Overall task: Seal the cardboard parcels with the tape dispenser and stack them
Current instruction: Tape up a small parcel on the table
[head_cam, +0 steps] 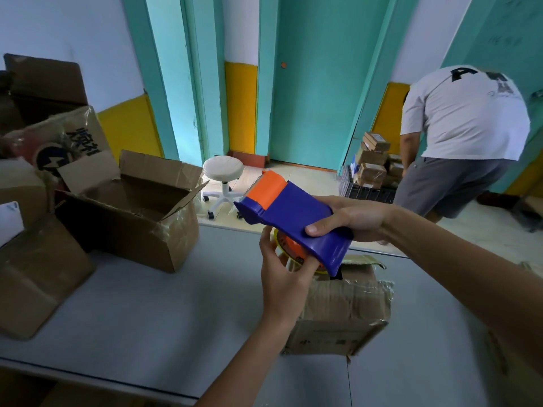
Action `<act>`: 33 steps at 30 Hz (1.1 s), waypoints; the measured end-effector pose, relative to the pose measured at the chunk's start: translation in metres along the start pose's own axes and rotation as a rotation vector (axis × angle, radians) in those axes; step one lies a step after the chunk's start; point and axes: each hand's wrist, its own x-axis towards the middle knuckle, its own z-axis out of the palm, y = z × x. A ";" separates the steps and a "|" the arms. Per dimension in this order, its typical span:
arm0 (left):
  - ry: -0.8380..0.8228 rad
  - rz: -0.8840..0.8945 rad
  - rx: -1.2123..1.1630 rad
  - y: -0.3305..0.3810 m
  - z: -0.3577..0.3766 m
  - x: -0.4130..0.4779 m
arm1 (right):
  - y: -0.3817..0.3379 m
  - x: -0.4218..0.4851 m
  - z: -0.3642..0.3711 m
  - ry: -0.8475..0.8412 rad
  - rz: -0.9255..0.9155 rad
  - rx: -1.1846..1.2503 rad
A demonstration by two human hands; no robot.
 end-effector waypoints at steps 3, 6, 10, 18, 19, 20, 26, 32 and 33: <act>-0.124 0.028 -0.102 -0.006 -0.005 0.003 | -0.002 -0.005 -0.001 -0.056 0.010 -0.001; -0.214 0.042 -0.192 -0.012 -0.010 0.004 | 0.000 -0.010 -0.005 -0.091 0.020 0.018; -0.317 0.115 -0.101 -0.009 -0.019 0.006 | 0.005 -0.015 -0.013 -0.073 0.017 0.041; -0.116 -0.026 -0.100 0.016 -0.038 0.026 | -0.012 -0.043 -0.025 -0.065 0.079 -0.131; -0.113 -0.147 -0.226 0.025 -0.044 0.032 | -0.015 -0.048 -0.027 -0.068 0.115 -0.168; -0.150 -0.287 -0.334 0.034 -0.050 0.038 | -0.018 -0.053 -0.028 -0.083 0.150 -0.198; -0.356 -0.552 -0.286 0.073 -0.052 0.049 | -0.031 -0.071 -0.034 -0.119 0.273 -0.353; -0.305 -0.302 0.191 0.070 -0.038 0.041 | -0.025 -0.079 -0.033 -0.056 0.317 -0.464; -0.312 -0.299 0.221 0.070 -0.037 0.039 | -0.023 -0.081 -0.033 -0.055 0.322 -0.469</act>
